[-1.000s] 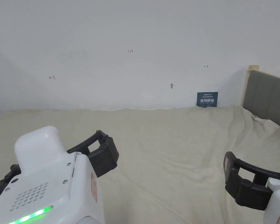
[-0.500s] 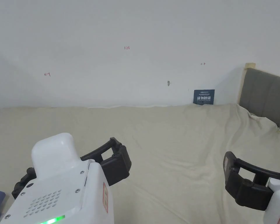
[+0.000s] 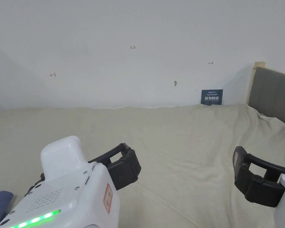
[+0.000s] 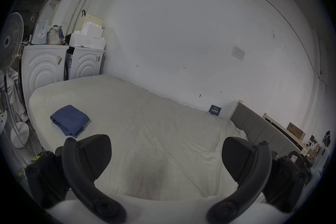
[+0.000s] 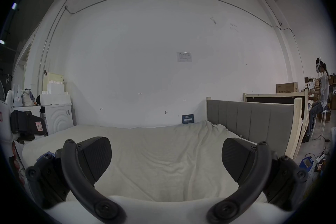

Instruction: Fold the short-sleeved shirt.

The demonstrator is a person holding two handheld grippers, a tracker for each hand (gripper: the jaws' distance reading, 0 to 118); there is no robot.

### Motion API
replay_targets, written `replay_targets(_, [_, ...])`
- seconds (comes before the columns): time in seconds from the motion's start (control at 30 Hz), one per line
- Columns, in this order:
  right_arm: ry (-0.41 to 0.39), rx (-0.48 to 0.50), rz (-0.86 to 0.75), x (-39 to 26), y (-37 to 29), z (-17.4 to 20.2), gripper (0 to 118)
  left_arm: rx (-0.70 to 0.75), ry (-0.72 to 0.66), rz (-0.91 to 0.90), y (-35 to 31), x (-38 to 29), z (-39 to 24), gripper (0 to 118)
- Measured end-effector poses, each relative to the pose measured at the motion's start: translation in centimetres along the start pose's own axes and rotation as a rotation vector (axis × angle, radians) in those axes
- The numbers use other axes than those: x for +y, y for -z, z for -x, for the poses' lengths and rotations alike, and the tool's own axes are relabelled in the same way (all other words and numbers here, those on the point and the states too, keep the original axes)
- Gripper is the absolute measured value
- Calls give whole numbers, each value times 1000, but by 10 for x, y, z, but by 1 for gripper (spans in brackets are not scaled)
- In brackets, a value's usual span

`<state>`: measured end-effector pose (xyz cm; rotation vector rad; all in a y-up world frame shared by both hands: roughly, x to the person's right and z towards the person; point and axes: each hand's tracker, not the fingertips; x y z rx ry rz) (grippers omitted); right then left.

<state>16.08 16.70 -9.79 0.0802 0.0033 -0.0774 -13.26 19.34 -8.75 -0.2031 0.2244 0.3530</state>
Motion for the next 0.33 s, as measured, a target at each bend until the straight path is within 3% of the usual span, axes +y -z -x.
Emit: replay_targets(0.33, [12,12,-18,5,-19,-5,118,12,-52,23,-16,1,7,118])
